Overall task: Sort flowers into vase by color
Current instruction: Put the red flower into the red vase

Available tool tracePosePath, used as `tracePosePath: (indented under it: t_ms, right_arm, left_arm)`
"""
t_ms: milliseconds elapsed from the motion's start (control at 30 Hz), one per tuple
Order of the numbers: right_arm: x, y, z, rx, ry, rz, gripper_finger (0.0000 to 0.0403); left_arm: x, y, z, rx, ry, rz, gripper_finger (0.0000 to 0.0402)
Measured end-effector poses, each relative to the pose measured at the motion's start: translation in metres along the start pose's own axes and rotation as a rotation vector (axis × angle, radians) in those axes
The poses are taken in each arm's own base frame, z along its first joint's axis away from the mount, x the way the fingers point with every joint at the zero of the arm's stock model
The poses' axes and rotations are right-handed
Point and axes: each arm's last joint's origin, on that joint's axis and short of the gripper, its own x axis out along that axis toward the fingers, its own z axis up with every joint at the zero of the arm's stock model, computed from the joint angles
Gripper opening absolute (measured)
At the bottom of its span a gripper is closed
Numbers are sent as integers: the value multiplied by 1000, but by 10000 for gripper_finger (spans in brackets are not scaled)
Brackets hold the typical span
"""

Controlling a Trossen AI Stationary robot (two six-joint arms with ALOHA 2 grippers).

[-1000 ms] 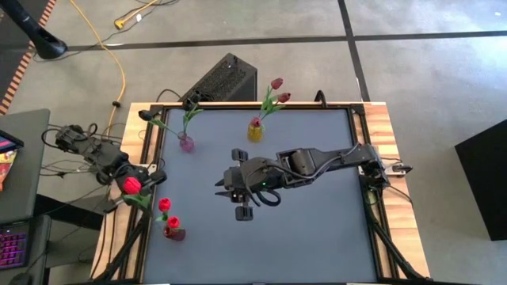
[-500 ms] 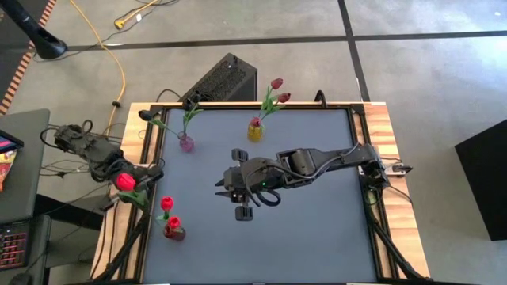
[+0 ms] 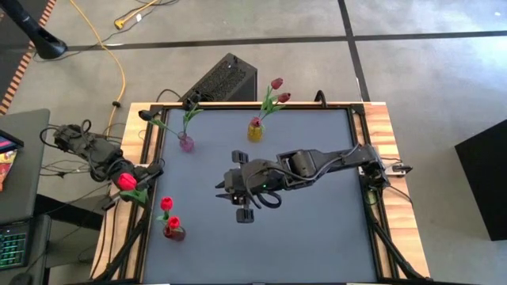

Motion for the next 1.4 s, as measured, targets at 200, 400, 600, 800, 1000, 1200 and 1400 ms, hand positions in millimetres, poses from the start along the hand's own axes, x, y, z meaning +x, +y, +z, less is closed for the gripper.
tracePosePath:
  t_ms: [200,400,600,800,1000,1200,1400]
  right_arm:
    - [0,0,0,0,1,0,127]
    - [0,0,0,-3,1,0,127]
    - [0,0,0,-3,1,-1,127]
    - [0,0,0,-3,1,-1,127]
    - [0,0,0,-3,1,-1,127]
    - [0,0,0,-3,1,-1,127]
    - [0,0,0,-3,1,-1,127]
  left_arm:
    - [0,0,0,-10,-2,2,0]
    - [5,3,-8,-45,20,5,0]
    - [9,5,-15,-81,42,9,0]
    - [13,7,-24,-99,74,17,0]
    - [13,8,-24,-143,71,25,0]
    - [13,7,-24,-173,72,24,20]
    - [13,8,-24,-177,71,29,68]
